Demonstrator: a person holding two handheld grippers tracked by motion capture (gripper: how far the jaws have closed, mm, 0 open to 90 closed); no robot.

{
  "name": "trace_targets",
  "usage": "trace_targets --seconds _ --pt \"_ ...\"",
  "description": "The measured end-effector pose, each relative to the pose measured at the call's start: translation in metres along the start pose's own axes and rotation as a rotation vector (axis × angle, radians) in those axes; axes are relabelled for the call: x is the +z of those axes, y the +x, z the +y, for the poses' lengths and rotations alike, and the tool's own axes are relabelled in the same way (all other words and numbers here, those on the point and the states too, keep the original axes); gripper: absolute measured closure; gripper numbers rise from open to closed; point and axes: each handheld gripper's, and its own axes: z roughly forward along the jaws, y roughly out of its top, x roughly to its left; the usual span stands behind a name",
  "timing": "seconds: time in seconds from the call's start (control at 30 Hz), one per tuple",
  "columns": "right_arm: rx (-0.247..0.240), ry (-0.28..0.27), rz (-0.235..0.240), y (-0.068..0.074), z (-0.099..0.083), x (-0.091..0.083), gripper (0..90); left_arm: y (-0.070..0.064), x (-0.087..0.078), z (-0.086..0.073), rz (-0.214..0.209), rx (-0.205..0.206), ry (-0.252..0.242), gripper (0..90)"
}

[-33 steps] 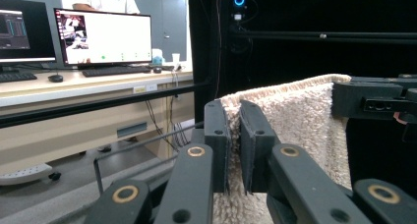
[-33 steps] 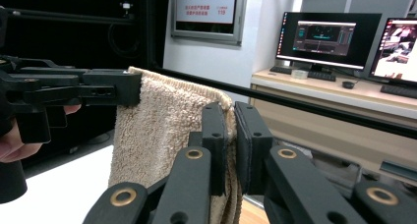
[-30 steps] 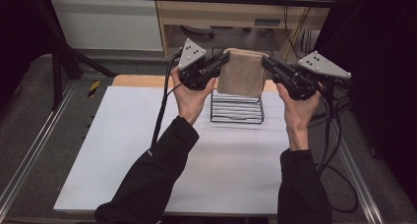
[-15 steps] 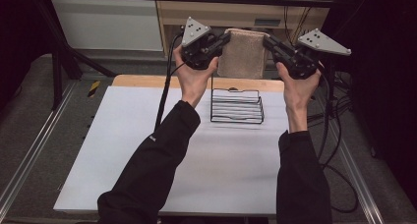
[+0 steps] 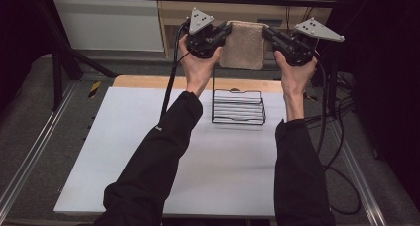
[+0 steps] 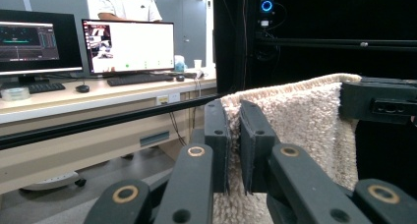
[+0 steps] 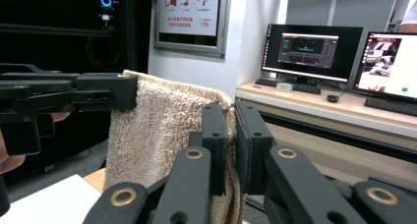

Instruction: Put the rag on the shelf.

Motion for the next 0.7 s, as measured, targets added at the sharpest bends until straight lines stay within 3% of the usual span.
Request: trace_targets --seconds 0.37,0.7 --pt "0.011 0.028 0.006 -0.011 -0.009 0.019 84.1 0.013 0.013 -0.009 0.009 0.013 0.016 83.2" --pt "0.020 0.057 -0.001 -0.017 -0.023 0.016 84.1 0.005 0.015 -0.025 -0.005 0.017 0.045 83.2"
